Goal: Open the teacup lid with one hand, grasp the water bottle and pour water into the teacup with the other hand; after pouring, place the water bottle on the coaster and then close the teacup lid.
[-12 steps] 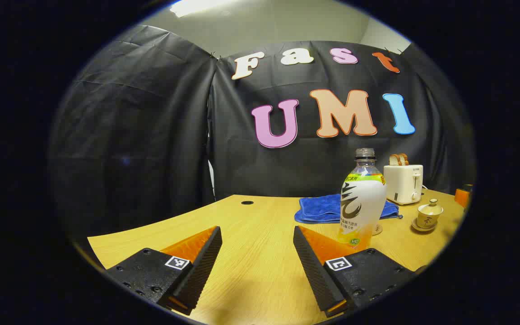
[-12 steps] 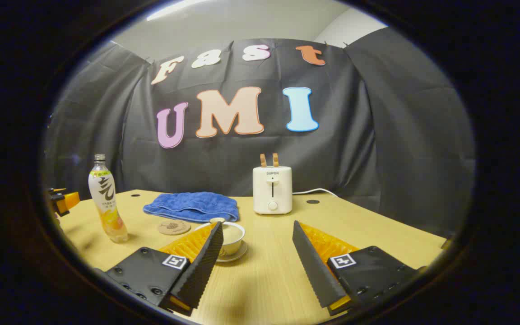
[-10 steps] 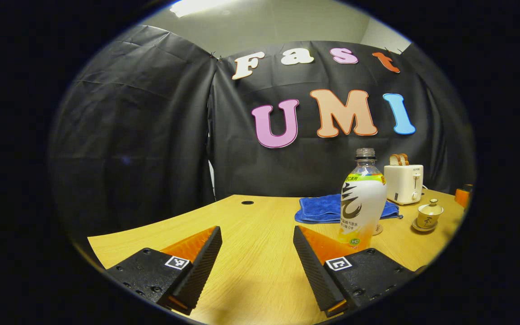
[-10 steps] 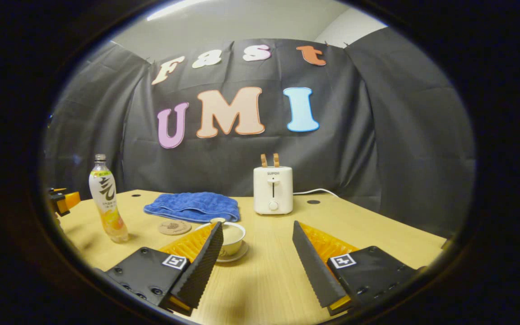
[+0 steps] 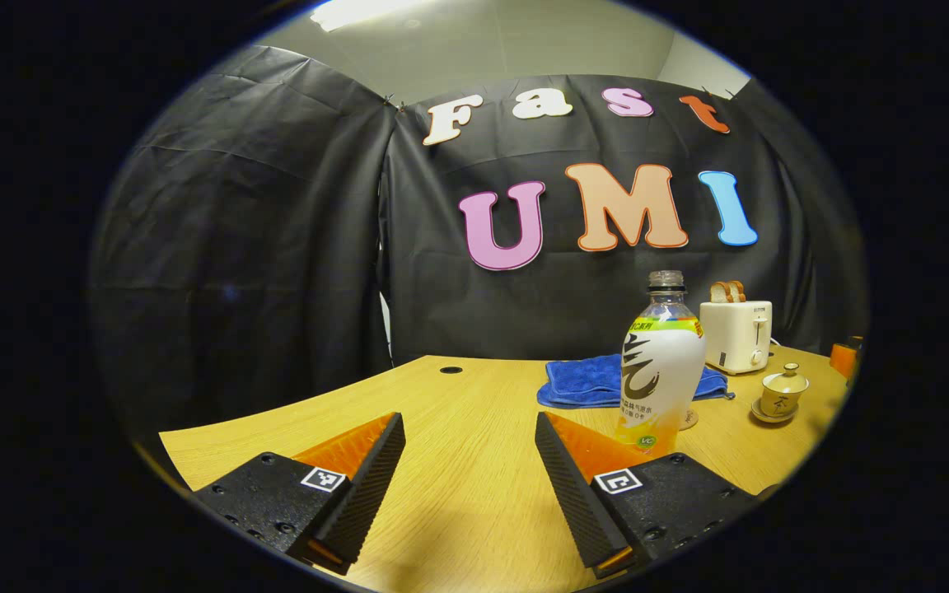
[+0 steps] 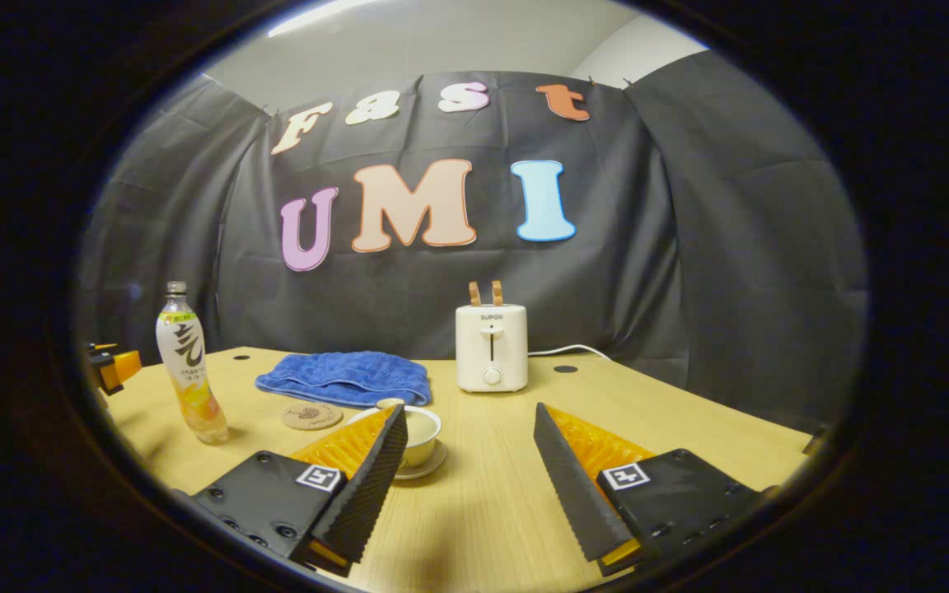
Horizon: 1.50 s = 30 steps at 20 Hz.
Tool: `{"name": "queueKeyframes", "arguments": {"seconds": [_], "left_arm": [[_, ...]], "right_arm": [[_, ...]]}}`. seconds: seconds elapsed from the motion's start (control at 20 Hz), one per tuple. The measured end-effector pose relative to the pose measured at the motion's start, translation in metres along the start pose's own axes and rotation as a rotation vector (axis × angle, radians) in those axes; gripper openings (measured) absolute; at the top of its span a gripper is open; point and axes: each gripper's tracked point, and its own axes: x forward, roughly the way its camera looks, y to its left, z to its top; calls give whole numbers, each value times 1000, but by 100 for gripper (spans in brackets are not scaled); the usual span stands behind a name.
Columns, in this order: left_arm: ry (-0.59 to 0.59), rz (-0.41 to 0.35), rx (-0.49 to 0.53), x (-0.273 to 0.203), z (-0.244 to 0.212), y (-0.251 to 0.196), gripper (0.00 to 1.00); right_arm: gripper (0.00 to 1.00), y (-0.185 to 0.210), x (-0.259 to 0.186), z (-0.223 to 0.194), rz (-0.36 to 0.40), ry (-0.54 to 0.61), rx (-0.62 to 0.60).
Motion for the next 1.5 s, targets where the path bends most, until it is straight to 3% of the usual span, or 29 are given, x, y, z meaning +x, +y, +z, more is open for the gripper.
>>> {"name": "queueKeyframes", "arguments": {"seconds": [0.4,0.85,1.1,1.5], "left_arm": [[0,3,0,0,-1,-1,90],[0,0,-2,0,-1,-2,93],[1,2,-1,0,-2,-3,93],[0,2,-1,0,-1,-2,93]], "right_arm": [[96,0,0,0,1,0,0],[96,5,1,-1,34,5,1],[99,27,8,-2,137,15,2],[100,60,45,-10,229,58,-1]]}}
